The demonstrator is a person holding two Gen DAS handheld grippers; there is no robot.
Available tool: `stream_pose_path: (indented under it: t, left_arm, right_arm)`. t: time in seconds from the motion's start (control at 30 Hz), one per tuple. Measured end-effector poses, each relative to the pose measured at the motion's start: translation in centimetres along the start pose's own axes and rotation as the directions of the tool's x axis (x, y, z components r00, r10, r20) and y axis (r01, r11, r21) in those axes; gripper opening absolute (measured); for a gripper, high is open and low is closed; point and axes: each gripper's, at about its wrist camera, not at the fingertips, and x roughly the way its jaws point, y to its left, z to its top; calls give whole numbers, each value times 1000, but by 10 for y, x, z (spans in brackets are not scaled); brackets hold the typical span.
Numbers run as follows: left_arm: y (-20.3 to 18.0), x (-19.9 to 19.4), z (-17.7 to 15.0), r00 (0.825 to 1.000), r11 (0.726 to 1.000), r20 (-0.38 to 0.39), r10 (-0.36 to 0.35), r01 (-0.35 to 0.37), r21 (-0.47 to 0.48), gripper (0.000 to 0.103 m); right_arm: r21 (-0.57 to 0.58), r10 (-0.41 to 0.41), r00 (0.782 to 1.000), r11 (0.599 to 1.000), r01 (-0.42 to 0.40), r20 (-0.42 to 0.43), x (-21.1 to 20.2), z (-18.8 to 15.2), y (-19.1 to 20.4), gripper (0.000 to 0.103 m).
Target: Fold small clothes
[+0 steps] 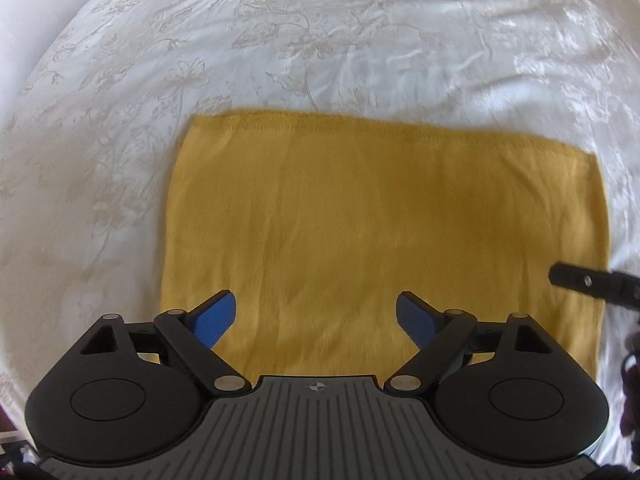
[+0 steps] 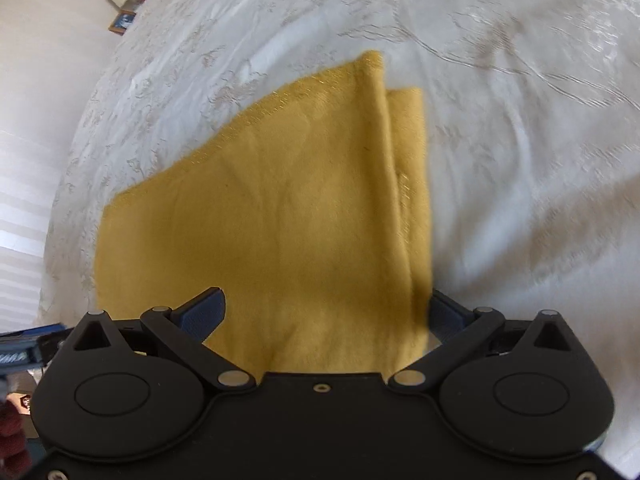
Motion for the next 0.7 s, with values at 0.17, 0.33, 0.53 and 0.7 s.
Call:
stream_pose_path:
  t: [0.17,0.33,0.53,0.7]
  left_arm:
    - [-5,26,20,997,1000,71,-7,7,-6,81]
    - [-20,54,43,993,998,120,0,-6,55,78]
    - [-24,85,60,994,999,102,-45,42,32,80]
    - [-17,79,64,992,997,99,-79,79,4,78]
  right_arm:
    - [-5,46,999,999,-46,25,3,6,-4,103]
    - [3,84,996,996,-84,32,-1,5,-12,103]
    - [-59,89,995,995,-87,38,-3,0,-10,103]
    - [-50,120,992,992,-117,40,-6,-1,-15,103]
